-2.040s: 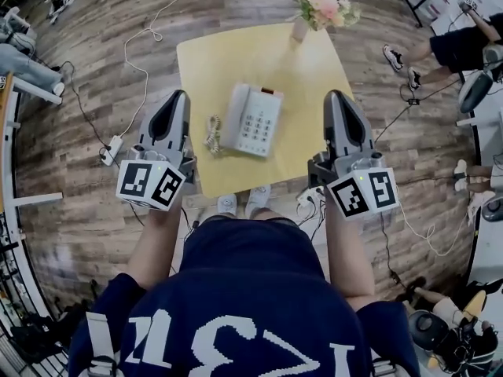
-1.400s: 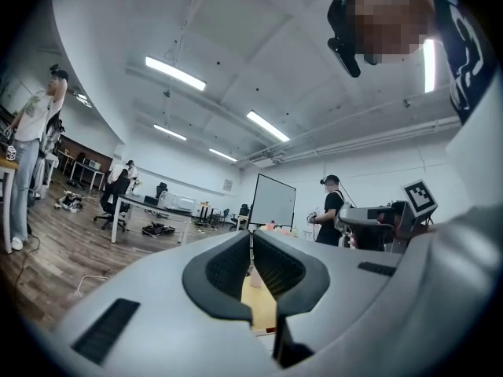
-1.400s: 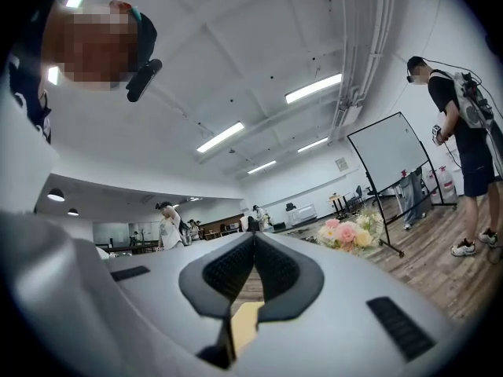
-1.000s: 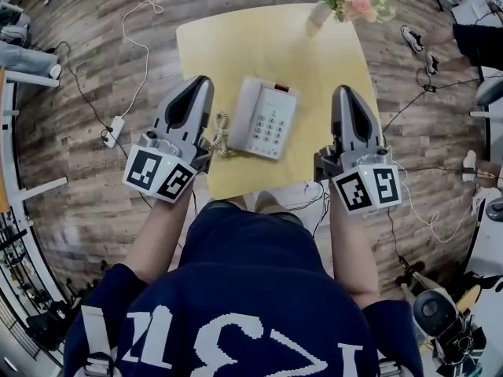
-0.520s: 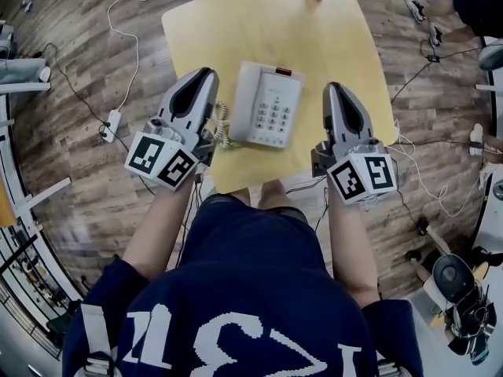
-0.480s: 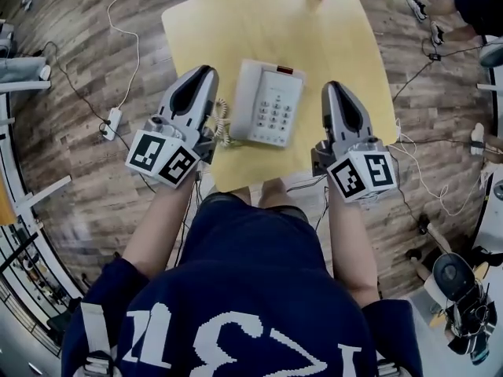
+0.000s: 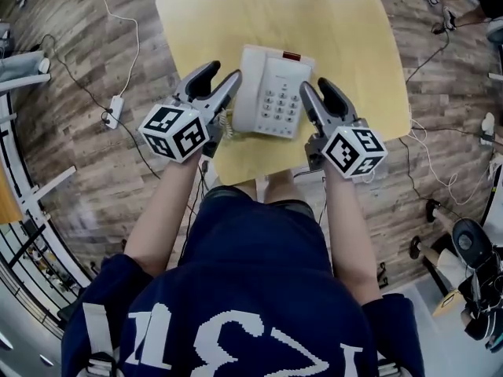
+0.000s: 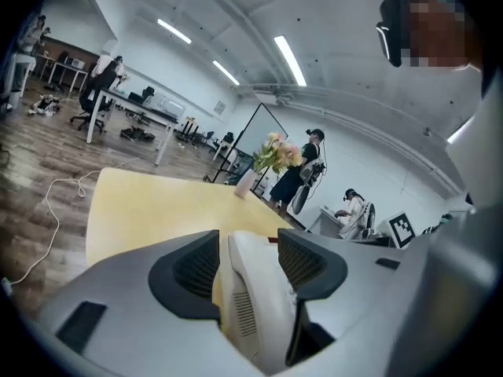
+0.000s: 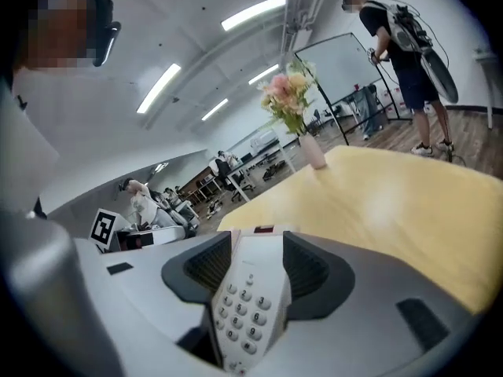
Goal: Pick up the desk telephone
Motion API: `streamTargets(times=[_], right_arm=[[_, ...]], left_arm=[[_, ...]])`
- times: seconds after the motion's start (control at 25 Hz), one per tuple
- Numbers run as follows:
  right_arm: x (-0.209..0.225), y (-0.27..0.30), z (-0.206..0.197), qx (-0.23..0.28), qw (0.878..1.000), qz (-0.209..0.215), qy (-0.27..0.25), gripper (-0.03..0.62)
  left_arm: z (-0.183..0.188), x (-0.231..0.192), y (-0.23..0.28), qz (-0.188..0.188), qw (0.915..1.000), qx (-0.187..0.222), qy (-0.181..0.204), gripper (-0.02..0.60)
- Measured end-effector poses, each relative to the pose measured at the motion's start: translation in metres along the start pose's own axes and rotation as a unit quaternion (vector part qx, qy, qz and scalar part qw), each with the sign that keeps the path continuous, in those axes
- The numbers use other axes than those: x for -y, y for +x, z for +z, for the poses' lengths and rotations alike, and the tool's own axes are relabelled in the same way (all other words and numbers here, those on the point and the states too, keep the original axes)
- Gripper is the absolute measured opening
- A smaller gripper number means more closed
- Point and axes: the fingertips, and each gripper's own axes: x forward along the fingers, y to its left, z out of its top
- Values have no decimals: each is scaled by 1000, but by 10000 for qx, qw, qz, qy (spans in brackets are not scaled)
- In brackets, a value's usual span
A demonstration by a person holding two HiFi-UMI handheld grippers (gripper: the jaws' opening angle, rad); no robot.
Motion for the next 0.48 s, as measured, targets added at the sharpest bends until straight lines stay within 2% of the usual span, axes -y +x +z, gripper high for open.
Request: streamTargets(times=[0.12,0.28,0.48], right_arm=[[7,10,-28,-406,9985,122,346,225],[21,13,-54,-722,9964,43,448,236],[19,17,-73,-958,9928,172,701,242]], left_arm=[[-26,-5,10,-178,9980,-472,-376,252],[-54,-7,20,-443,9890,-1009,-986,296],[-79,-3,22,-709,9767,-1568,-1280,307]])
